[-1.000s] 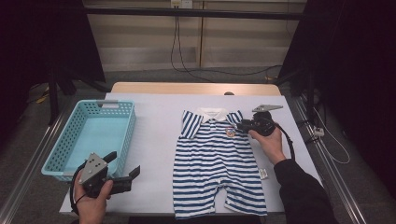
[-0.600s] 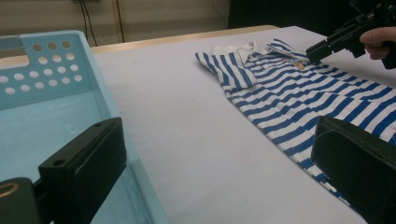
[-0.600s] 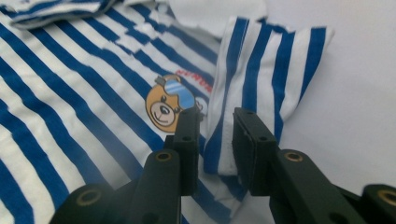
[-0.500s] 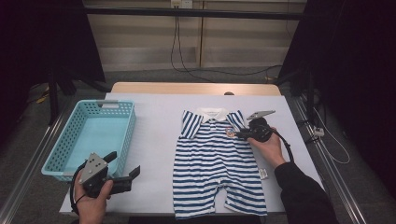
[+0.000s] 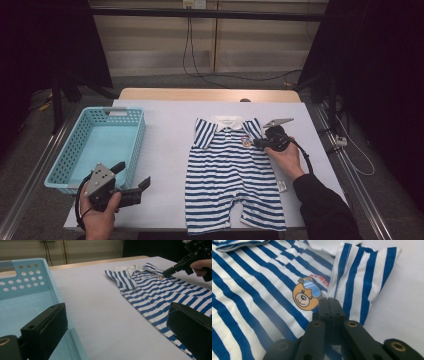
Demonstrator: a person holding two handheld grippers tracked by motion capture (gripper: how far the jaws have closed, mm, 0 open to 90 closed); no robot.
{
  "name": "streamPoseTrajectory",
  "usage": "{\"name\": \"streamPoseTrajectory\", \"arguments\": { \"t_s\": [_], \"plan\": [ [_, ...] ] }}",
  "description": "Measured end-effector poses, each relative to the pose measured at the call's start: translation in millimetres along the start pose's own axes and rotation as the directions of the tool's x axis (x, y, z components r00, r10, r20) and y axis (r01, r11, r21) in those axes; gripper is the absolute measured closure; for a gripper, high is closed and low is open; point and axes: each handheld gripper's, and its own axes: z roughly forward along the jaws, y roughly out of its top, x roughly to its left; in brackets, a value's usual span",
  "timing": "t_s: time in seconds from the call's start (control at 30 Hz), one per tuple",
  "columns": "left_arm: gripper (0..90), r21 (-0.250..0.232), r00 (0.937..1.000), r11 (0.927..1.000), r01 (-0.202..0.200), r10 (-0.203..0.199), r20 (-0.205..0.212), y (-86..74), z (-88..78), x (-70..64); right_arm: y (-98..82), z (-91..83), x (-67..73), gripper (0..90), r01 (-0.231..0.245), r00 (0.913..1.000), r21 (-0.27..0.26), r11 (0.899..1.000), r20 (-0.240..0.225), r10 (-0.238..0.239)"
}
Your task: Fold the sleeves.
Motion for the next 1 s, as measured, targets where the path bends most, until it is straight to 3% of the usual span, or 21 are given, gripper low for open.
{"name": "streamPoseTrajectory", "arguments": {
  "t_s": [0.2, 0.4, 0.5, 0.6, 0.73, 0.93, 1.0],
  "plan": [
    [3.3, 0.000, 1.0000, 1.0000, -0.004, 0.004, 0.001, -0.3, -0.1, -1.2, -0.4, 2.4, 5.3, 90.0, -0.008, 1.0000, -0.016, 1.000, 0.005, 0.008],
    [3.3, 0.000, 1.0000, 1.0000, -0.003, 0.003, 0.003, -0.4, -0.2, -1.8, -2.6, 1.0, 8.5, 75.5, 0.001, 1.0000, -0.008, 1.000, -0.005, -0.001],
    [3.3, -0.003, 1.0000, 1.0000, 0.001, -0.001, 0.004, -0.5, -0.4, -4.3, -2.5, -3.0, 9.8, 70.1, 0.022, 0.9997, -0.039, 0.999, -0.001, -0.023],
    [3.3, 0.004, 0.9999, 1.0000, -0.004, 0.004, 0.015, -0.5, 1.0, -6.6, -0.4, -12.6, 8.6, 64.7, 0.007, 0.9999, -0.101, 0.995, -0.012, -0.009],
    [3.3, 0.007, 0.9996, 0.9999, -0.015, 0.014, 0.025, 0.1, 3.5, -9.6, -5.1, -25.5, 9.6, 52.8, -0.004, 0.9999, -0.173, 0.985, 0.009, 0.006],
    [3.3, 0.013, 0.9998, 0.9999, -0.002, 0.002, 0.022, 0.6, 10.9, -10.8, -16.3, -41.1, 13.8, 34.4, -0.022, 0.9997, -0.234, 0.972, -0.009, 0.021],
    [2.8, 0.016, 0.9996, 0.9997, -0.020, 0.019, 0.023, 0.6, 11.5, -11.3, -18.0, -45.9, 17.0, 27.3, -0.020, 0.9998, -0.242, 0.970, 0.000, 0.021]
  ]
}}
